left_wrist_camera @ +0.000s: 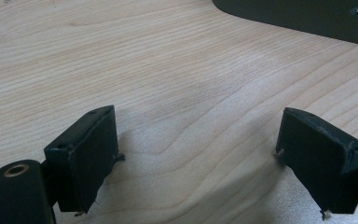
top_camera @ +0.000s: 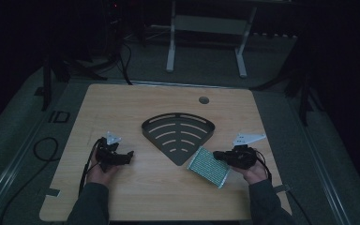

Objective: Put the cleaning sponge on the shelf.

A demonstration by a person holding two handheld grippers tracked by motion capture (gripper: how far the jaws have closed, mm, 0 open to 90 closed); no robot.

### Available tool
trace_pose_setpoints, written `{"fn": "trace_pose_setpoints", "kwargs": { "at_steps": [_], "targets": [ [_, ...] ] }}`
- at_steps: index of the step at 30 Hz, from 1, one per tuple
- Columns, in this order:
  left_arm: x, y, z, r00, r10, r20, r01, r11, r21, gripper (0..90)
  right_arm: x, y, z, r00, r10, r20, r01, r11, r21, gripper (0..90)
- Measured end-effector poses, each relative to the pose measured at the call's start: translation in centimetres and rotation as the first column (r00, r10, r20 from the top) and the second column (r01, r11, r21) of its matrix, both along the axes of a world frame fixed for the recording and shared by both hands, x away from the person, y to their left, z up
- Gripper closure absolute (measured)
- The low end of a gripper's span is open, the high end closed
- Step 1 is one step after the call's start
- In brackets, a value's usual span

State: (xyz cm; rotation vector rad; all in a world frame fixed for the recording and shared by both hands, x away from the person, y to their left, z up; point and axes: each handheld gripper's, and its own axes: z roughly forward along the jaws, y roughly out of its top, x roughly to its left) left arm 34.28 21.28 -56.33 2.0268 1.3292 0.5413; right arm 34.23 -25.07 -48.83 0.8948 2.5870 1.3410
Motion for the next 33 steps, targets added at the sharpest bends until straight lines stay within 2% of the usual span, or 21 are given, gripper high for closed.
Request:
{"fn": "trace_pose_setpoints", "kwargs": {
  "at_steps": [22,33],
  "targets": [
    [0.0,0.0,0.0,1.0,0.0,0.0,0.0,1.0,-0.001,13.0,2.0,0.1,0.3,0.9994,-0.034,0.007,0.034,0.999,0.015,89.6],
    [0.0,0.0,0.0,1.0,0.0,0.0,0.0,1.0,0.0,13.0,3.6,0.0,0.9,0.9986,-0.052,0.012,0.052,0.999,0.017,89.6]
  ]
}}
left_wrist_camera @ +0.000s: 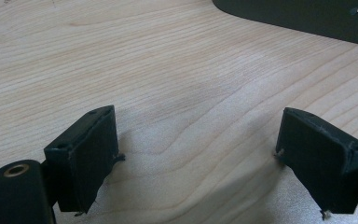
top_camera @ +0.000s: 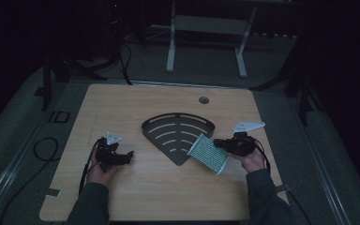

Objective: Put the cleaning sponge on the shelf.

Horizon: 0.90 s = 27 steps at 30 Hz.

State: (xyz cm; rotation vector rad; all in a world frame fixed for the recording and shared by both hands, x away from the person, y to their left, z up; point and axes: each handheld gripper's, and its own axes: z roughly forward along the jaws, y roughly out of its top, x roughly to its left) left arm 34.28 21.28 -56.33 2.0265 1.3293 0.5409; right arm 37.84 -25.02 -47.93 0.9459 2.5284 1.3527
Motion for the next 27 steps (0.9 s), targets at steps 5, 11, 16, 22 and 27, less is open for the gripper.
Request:
{"fn": "trace_pose_setpoints", "kwargs": {
  "at_steps": [5,11,16,22,27],
  "targets": [
    [0.0,0.0,0.0,1.0,0.0,0.001,0.0,1.0,0.0,13.0,0.5,0.0,0.2,1.0,-0.008,0.004,0.008,1.0,0.006,89.6],
    [0.0,0.0,0.0,1.0,0.0,0.0,0.0,1.0,0.0,13.0,1.3,-0.1,0.0,0.9997,-0.025,-0.002,0.025,0.999,0.024,89.6],
    [0.0,0.0,0.0,1.0,0.0,0.0,0.0,1.0,0.0,13.0,1.8,0.1,-0.1,0.9994,-0.035,-0.004,0.035,0.999,0.023,89.6],
    [0.0,0.0,0.0,1.0,0.0,0.0,0.0,1.0,0.0,13.0,2.5,0.3,0.3,0.9995,-0.033,0.001,0.033,0.999,0.013,89.6],
    [0.0,0.0,0.0,1.0,0.0,0.0,0.0,1.0,0.0,13.0,3.1,0.2,0.5,0.9989,-0.046,0.006,0.046,0.999,0.013,89.6]
  ]
}}
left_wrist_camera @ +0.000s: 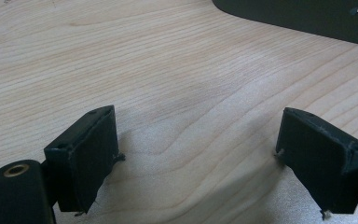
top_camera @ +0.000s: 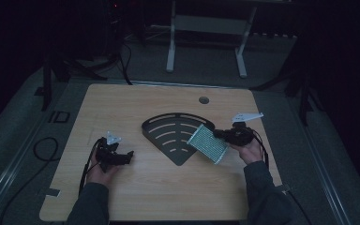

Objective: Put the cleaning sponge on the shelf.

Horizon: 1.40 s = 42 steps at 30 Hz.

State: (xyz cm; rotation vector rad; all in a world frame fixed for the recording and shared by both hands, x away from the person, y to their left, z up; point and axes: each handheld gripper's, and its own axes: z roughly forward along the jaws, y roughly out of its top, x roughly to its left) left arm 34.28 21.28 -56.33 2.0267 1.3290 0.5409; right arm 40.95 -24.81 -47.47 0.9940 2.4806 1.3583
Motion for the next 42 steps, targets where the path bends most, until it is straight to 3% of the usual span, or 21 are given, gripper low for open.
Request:
{"fn": "trace_pose_setpoints", "kwargs": {
  "at_steps": [22,42],
  "targets": [
    [0.0,0.0,0.0,1.0,0.0,0.0,0.0,1.0,0.0,13.0,1.9,0.5,-0.1,0.9991,-0.043,0.004,0.043,0.999,0.027,89.6],
    [0.0,0.0,0.0,1.0,0.0,0.0,0.0,1.0,0.0,13.0,3.7,1.9,-0.2,0.9991,-0.041,0.007,0.041,0.998,0.041,89.6]
  ]
}}
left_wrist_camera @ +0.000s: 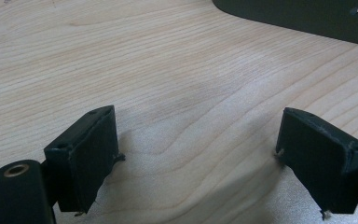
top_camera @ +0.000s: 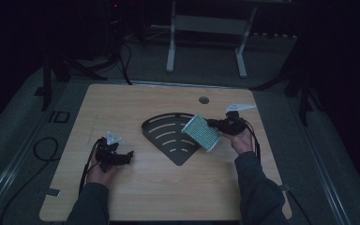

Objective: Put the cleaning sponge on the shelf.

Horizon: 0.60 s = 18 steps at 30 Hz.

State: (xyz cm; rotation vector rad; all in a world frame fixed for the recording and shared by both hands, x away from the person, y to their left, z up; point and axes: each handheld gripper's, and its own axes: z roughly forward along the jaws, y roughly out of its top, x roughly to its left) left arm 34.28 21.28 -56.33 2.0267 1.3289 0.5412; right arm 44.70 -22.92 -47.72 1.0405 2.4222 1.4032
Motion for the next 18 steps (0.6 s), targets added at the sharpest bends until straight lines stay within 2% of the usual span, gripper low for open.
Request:
{"fn": "trace_pose_setpoints", "kwargs": {
  "at_steps": [18],
  "targets": [
    [0.0,0.0,0.0,1.0,0.0,0.0,0.0,1.0,0.0,13.0,1.8,1.6,-0.3,0.9991,-0.036,-0.021,0.037,0.999,0.029,89.6]
  ]
}}
